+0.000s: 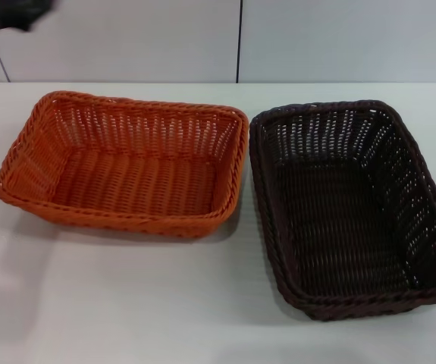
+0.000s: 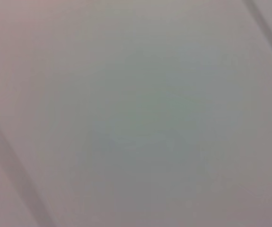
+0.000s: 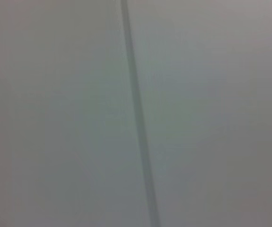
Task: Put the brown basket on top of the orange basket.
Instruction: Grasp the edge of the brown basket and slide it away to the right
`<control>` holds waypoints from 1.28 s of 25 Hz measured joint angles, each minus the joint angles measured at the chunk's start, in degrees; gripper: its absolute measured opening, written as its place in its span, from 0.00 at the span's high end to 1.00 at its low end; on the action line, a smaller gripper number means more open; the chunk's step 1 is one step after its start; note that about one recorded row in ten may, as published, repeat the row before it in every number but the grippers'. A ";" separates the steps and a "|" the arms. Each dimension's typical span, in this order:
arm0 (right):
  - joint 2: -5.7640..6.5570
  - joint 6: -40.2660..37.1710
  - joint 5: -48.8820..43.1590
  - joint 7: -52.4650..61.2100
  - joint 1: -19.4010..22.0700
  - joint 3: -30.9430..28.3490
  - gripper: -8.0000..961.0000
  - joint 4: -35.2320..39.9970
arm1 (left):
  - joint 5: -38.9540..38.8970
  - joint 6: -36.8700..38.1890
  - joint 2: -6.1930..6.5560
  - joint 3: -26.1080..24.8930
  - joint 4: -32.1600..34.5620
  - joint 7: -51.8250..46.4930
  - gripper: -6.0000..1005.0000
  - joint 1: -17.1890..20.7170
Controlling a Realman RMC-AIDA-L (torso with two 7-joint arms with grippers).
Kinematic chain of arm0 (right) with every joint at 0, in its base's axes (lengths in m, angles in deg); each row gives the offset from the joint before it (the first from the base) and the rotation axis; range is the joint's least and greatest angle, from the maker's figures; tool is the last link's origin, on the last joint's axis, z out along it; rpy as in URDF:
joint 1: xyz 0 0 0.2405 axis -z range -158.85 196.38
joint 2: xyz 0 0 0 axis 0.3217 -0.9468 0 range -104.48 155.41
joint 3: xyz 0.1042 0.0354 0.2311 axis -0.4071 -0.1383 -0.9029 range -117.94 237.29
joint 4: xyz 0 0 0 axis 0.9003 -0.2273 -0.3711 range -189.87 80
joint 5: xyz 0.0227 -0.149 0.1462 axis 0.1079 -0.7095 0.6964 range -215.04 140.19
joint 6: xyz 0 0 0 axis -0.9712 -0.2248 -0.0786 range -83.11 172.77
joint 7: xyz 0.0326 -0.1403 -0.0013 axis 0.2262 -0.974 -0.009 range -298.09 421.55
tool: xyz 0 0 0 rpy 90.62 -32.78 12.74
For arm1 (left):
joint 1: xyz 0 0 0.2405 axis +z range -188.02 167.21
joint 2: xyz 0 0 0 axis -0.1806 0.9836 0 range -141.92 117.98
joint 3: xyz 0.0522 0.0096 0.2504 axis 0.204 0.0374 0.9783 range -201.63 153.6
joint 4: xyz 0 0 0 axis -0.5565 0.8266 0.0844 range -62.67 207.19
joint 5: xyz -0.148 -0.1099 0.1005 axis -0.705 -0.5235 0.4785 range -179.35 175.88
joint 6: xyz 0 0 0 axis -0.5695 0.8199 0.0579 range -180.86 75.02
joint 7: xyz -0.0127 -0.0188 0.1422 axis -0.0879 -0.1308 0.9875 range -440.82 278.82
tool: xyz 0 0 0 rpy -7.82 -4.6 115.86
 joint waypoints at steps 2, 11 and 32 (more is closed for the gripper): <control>0.68 -3.83 -2.83 0.00 0.09 -0.32 0.27 4.03 | -0.26 10.44 -0.07 2.85 1.14 -3.78 0.19 4.39; 9.45 -55.66 -12.05 -0.02 -1.84 -5.32 0.27 38.99 | -13.70 63.45 -0.33 15.34 30.66 -15.87 0.19 15.74; 0.84 -187.35 3.02 -33.37 -22.85 -44.47 0.27 70.67 | -23.03 68.93 -0.39 16.63 52.04 -24.99 0.19 8.02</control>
